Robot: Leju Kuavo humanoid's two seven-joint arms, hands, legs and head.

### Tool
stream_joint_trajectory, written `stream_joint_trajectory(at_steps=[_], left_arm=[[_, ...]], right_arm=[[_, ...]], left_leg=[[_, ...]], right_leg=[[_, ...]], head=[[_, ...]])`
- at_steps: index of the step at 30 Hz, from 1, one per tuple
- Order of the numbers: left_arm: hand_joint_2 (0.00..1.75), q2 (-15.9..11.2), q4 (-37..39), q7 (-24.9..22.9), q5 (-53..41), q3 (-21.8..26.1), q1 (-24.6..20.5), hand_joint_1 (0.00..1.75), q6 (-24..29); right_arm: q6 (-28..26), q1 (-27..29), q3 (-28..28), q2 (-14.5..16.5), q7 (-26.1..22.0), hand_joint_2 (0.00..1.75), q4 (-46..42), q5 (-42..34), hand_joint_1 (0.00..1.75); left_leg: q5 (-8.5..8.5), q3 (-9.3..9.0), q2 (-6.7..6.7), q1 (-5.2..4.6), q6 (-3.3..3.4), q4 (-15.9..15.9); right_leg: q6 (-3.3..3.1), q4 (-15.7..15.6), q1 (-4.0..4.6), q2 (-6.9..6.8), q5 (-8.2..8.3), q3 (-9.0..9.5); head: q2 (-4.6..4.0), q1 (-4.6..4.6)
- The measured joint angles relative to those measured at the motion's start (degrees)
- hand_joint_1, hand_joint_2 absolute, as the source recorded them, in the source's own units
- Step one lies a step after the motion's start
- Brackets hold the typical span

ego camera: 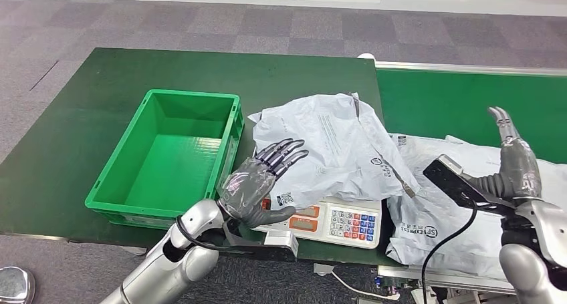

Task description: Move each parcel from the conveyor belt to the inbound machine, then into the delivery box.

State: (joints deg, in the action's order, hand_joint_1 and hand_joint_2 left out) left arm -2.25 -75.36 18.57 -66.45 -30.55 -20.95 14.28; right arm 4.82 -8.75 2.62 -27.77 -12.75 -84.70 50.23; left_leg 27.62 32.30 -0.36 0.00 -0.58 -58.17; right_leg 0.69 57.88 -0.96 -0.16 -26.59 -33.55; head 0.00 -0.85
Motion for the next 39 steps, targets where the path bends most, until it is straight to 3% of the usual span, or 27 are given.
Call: stream_joint_trajectory(at_steps=[12, 28, 34, 39], left_arm=[[1.75, 0.2, 3.1, 0.2, 3.6, -2.3, -1.6, 0.00, -5.7], [1.75, -0.4, 6.3, 0.6, 5.3, -2.9, -3.4, 0.00, -7.1], [1.75, 0.1, 7.6, -2.7, 3.0, -2.9, -4.4, 0.00, -5.6], [1.75, 2.4, 11.8, -5.8, 0.9, -3.4, -7.9, 0.00, -7.4]], right_arm=[[-0.2, 2.7, 0.0, 0.5, 0.1, 1.75, -0.8, 0.7, 0.00], [0.7, 2.8, -0.3, 1.1, -0.1, 1.75, -1.5, 1.0, 0.00], [0.3, 3.9, -0.4, 1.2, -0.1, 1.75, -1.9, 1.2, 0.00], [0.2, 1.7, -0.4, 1.9, -0.1, 1.75, -1.7, 2.1, 0.00]], left_leg=[[0.00, 0.00, 0.02, 0.00, 0.00, 0.0], [0.00, -0.01, 0.02, 0.00, 0.00, 0.0], [0.00, 0.00, 0.02, 0.00, 0.00, 0.0], [-0.03, 0.02, 0.02, -0.01, 0.01, 0.0]], right_leg=[[0.00, 0.0, 0.01, 0.01, 0.00, -0.02], [0.00, 0.0, 0.00, 0.02, 0.00, -0.02], [0.00, 0.0, 0.00, 0.02, 0.00, -0.03], [-0.01, 0.0, -0.01, 0.02, 0.04, -0.01]], head=[[0.00, 0.00], [0.00, 0.00], [0.00, 0.00], [0.00, 0.00]])
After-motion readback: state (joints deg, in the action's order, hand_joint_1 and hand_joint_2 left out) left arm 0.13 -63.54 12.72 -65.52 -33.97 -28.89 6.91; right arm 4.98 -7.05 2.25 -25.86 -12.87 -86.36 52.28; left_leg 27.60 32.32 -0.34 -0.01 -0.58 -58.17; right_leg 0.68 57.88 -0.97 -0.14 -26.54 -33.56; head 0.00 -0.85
